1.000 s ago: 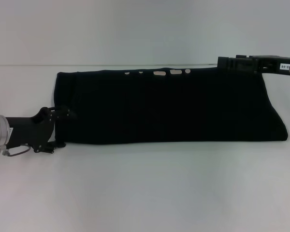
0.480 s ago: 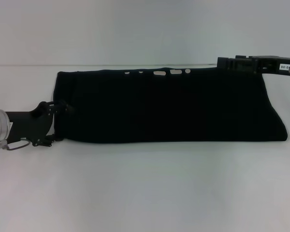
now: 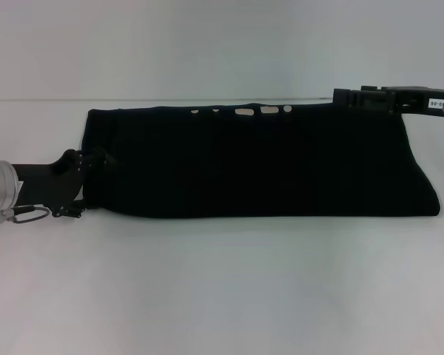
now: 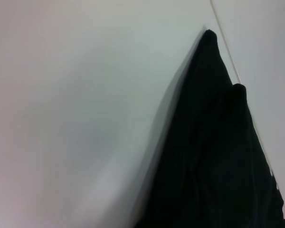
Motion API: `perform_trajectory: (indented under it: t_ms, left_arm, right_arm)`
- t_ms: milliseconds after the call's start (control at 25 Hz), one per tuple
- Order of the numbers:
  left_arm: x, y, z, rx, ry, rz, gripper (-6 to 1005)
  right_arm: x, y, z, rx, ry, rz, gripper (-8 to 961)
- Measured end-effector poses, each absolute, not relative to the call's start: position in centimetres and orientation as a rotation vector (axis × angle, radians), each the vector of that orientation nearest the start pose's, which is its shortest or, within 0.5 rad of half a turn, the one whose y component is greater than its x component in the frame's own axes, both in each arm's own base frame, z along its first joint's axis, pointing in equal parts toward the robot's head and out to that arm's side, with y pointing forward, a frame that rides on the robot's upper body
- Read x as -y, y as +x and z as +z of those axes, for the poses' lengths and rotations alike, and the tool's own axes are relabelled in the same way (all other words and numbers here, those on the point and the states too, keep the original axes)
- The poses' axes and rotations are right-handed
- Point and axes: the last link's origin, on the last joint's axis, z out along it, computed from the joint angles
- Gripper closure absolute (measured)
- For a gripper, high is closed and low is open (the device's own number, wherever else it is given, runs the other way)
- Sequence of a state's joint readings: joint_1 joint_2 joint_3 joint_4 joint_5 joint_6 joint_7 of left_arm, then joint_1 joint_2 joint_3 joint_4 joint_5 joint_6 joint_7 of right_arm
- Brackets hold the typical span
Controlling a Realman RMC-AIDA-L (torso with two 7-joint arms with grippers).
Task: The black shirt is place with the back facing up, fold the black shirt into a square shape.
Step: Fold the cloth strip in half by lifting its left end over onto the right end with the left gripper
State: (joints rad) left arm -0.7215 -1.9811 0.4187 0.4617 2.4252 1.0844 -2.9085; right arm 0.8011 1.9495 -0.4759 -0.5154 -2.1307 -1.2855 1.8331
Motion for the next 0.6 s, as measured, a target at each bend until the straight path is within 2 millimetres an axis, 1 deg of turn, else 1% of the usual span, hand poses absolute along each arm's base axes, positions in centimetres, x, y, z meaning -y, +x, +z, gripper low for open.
perform_trajectory:
  t_ms: [240, 480, 600]
  left_arm:
    - [-39.89, -31.58, 1.98, -2.925, 1.761, 0.784, 136]
    - [-39.62, -31.72, 2.02, -2.896, 1.798, 0.793, 160]
    - [-39.53, -31.82, 2.00, -2.898, 1.797, 0.789, 337]
  right_arm:
    - [-43.16, 23.55, 5.13, -1.095, -2.378, 0.700, 29]
    - [-43.17, 23.52, 5.11, -1.094, -2.379, 0.699, 29]
    - [-43.15, 23.58, 5.14, -1.095, -2.378, 0.698, 29]
